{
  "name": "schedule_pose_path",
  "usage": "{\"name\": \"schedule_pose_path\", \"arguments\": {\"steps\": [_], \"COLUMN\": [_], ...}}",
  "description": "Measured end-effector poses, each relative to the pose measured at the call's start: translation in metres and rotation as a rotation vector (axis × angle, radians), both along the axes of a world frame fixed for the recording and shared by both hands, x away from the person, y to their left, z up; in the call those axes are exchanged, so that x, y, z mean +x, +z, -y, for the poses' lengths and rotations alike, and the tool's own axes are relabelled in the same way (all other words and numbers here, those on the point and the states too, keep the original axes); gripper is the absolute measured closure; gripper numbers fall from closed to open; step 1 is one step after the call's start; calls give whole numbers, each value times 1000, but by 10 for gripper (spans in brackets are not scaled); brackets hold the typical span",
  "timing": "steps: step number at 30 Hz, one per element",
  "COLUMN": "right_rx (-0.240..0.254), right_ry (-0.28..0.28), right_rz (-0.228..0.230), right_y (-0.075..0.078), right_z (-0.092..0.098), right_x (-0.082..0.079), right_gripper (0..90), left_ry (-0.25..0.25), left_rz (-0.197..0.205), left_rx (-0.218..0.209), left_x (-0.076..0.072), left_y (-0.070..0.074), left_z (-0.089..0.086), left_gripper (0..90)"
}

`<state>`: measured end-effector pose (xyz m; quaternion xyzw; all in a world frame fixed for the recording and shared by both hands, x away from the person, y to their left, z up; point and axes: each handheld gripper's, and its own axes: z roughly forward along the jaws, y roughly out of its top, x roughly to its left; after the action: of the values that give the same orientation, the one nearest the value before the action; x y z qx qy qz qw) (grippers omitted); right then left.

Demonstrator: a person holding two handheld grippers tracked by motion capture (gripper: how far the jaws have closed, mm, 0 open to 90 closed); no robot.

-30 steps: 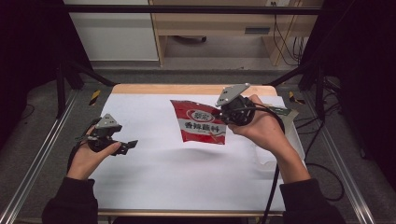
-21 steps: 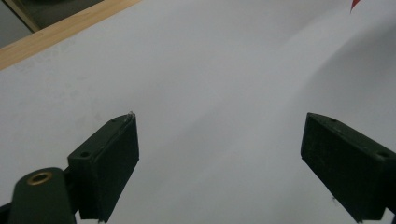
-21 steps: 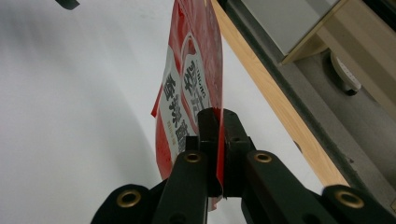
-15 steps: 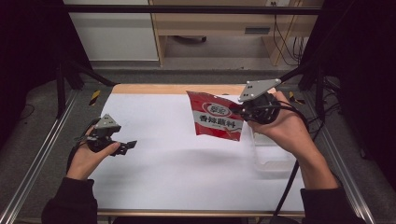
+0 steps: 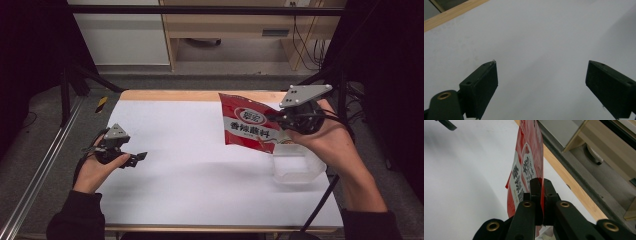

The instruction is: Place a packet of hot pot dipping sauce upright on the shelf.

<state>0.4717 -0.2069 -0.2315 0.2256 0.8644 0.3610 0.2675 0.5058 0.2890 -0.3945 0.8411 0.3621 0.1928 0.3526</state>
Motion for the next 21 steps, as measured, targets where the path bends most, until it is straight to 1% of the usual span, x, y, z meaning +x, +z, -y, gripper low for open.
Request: {"name": "schedule_pose_path", "arguments": {"steps": [4,8,14,21], "right_rx": [8,15,14,21], "right_ry": [-29,-59,-99,-140], "right_rz": [2,3,-6,-18], "right_y": [2,5,0,-5], "right_z": [14,30,52,71], "right_x": [-7,-14,-19,-21], "right_gripper": [899,899,900,900], "left_ry": [2,7,7,7], "left_rz": [1,-1,-5,-9], "left_rx": [-12,-13,-9,-3], "left_x": [-1,-1,-1,0], "left_y": [1,0,-2,-4], "left_z": [-1,-2,-2,-1], "left_gripper": [109,109,109,109]}}
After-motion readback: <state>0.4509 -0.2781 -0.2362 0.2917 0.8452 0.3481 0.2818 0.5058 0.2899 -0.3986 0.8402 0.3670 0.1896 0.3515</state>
